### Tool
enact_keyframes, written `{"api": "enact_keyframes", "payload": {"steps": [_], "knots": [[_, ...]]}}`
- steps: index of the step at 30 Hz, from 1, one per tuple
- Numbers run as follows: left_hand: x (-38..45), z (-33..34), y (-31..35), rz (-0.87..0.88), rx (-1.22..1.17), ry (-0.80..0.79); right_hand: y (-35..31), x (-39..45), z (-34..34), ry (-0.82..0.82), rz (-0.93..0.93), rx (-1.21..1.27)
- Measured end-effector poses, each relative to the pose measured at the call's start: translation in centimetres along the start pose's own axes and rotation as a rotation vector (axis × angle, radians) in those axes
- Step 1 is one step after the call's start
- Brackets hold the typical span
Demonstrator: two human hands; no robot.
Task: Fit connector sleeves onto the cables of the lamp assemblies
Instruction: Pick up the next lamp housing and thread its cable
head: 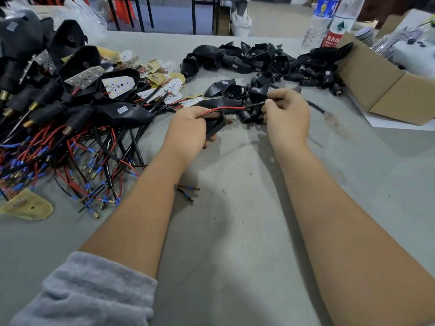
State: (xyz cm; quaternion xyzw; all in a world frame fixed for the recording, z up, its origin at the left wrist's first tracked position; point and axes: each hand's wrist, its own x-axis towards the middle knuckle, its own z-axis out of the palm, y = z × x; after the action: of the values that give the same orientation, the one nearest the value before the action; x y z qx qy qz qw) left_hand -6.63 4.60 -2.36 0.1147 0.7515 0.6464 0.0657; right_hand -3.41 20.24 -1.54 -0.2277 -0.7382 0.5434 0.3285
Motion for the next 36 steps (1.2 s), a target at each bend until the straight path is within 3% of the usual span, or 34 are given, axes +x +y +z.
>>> {"api": "enact_keyframes", "payload": {"steps": [4, 7, 11, 15, 19, 24, 28, 36], "knots": [[-0.1, 0.4, -0.2, 0.053, 0.096, -0.02, -0.1, -1.1, 0.8, -0.028, -0.183, -0.146], [-0.3, 0.3, -0.2, 0.137, 0.172, -0.025, -0.6, -2.7, 1.8, -0.155, -0.394, -0.315], [-0.5, 0.2, -0.3, 0.22, 0.197, -0.029, -1.4, -3.6, 2.1, -0.14, -0.695, -0.562], [-0.5, 0.1, -0.2, 0.263, 0.259, 0.01, -1.2, -3.7, 2.0, -0.337, -0.725, -0.54], [-0.8, 0.2, 0.2, 0.288, 0.196, 0.018, -1.2, -3.9, 1.9, -0.277, -0.758, -0.518], [-0.3, -0.2, 0.3, 0.192, 0.091, 0.1, -0.9, -3.8, 2.1, -0.322, -0.805, -0.567], [-0.4, -0.3, 0.5, 0.166, 0.004, 0.108, -0.9, -3.6, 2.2, -0.266, -0.806, -0.508], [-0.1, -0.5, -0.1, 0.191, 0.064, 0.154, -1.0, -3.4, 1.8, -0.118, -0.748, -0.485]]}}
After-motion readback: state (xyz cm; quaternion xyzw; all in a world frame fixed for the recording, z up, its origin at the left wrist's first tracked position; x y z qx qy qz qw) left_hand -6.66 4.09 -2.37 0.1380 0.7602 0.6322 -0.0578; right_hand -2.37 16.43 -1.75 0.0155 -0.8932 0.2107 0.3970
